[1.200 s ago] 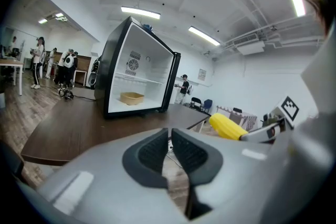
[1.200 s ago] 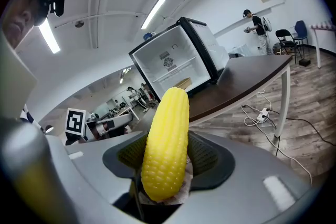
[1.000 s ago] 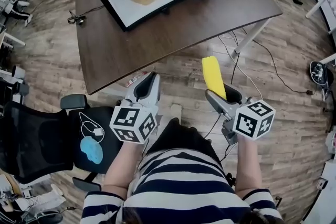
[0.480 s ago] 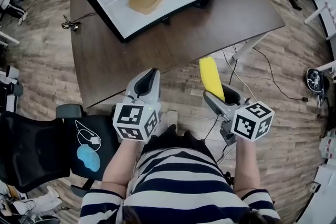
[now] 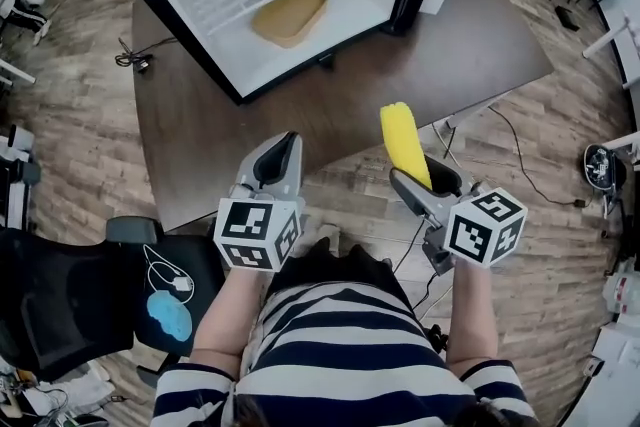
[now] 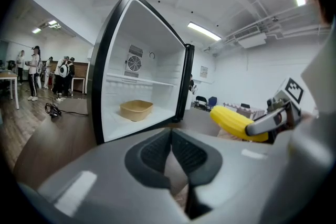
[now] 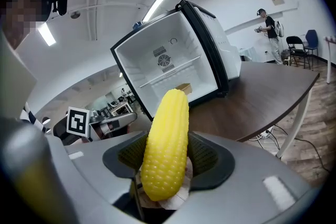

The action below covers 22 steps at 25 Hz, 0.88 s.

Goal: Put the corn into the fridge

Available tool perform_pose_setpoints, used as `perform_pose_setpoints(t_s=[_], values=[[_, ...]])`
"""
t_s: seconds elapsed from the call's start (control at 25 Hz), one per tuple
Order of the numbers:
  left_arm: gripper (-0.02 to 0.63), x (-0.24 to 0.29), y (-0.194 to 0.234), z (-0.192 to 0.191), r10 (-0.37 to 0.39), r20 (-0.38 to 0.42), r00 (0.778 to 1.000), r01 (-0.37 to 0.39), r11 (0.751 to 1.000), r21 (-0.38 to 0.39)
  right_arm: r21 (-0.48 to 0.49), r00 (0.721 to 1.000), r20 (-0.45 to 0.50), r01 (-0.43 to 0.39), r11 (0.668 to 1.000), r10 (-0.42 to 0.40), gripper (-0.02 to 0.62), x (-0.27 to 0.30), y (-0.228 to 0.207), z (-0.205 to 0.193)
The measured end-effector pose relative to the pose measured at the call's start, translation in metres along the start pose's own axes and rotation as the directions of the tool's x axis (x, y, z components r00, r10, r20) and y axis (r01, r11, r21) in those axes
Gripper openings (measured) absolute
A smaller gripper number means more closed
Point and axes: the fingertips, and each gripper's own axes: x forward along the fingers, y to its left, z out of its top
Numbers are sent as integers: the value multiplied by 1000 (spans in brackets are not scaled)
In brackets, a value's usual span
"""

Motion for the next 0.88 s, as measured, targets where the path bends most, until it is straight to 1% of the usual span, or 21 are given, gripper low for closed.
perform_pose_setpoints(t_s=[0.28, 0.52, 0.76, 0.88], values=[[0, 23, 23, 14, -25, -2, 1000, 25, 1000, 15, -49, 1000, -16, 16, 999, -17, 241, 33, -1, 27], [0, 36, 31, 30, -37, 14, 999, 37, 999, 3, -65, 1000, -4, -6, 998, 6, 241, 49, 0, 54], [0, 47, 36, 44, -17, 54, 998, 18, 1000, -19, -120, 999, 10, -34, 992, 35, 241, 65, -3, 88], [0, 52, 43, 55, 15, 94, 995, -12, 999, -31, -157, 998, 11, -54, 986, 56, 241, 75, -5, 109]])
